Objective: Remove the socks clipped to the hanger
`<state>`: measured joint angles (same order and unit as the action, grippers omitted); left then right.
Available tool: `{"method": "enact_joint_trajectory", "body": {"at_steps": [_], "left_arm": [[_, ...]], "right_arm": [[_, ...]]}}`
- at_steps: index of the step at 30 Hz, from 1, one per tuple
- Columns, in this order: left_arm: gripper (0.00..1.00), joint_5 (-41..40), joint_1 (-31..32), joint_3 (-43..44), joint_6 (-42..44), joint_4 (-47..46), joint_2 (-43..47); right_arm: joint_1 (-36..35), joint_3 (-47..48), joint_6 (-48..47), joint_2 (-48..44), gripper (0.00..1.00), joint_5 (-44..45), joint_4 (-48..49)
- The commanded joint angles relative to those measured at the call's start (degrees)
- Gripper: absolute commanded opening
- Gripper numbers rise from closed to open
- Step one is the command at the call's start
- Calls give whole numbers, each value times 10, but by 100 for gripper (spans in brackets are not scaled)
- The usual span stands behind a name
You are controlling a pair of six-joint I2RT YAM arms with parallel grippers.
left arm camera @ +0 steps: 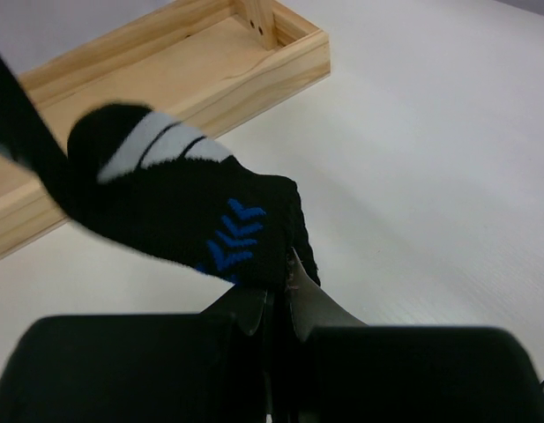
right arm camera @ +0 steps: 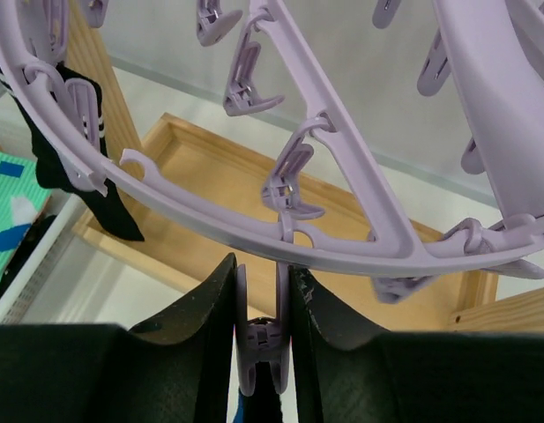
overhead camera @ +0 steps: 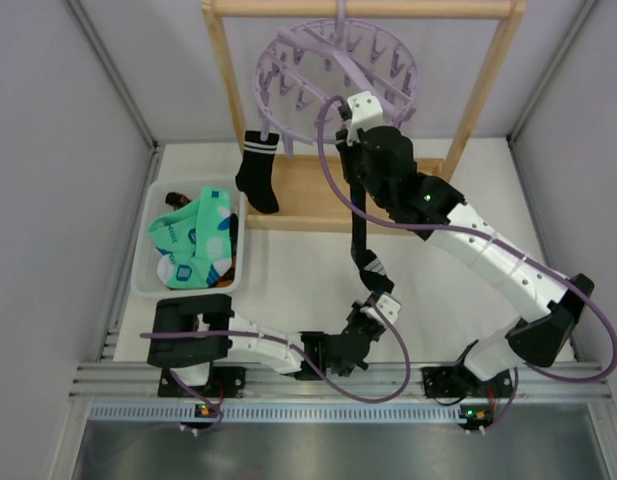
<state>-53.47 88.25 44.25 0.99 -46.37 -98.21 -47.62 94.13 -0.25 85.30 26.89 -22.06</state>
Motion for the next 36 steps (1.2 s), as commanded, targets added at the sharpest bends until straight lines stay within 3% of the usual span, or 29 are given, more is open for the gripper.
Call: {"method": "enact_joint_trajectory", "body": {"at_steps": [1,3,7,8,10,11,15,19,23,25,27,29,33,34,36], "left_arm": [[0,-11,5,-10,-8,-27,14],[0,-16,4,-20,-8,-27,21],[0,-42,1,-51,-33,-26,43],[0,-50,1,-64,-31,-25,54],[0,-85,0,-72,-21,-5,103],[0,-98,-1,-72,-20,20,123],[0,-135,-39,-47,-61,238,270],[0,-134,-124,2,-196,460,383],[0,-134,-180,43,-217,570,477],[0,-132,-210,84,-202,603,489],[0,-123,-240,124,-195,672,482],[0,-105,-302,183,-197,739,464],[0,71,-473,260,-229,820,415],[0,108,-548,275,-235,839,401],[0,152,-612,293,-245,861,370]], "right_arm": [[-5,-3,-1,-32,6,5,51],[-5,-10,-1,-39,0,7,52],[0,-22,-1,-50,1,2,60],[2,-26,17,-51,12,-3,60],[5,-32,20,-54,46,-4,59],[8,-41,23,-59,57,-8,56],[11,-82,36,-95,65,-21,62],[13,-125,49,-140,74,-40,71],[13,-155,56,-175,84,-50,74],[13,-163,60,-193,92,-60,71],[13,-179,65,-207,93,-68,71],[13,-199,71,-231,93,-75,77],[13,-225,75,-261,94,-76,84],[12,-228,75,-265,94,-76,85],[13,-236,73,-275,94,-74,84]]}}
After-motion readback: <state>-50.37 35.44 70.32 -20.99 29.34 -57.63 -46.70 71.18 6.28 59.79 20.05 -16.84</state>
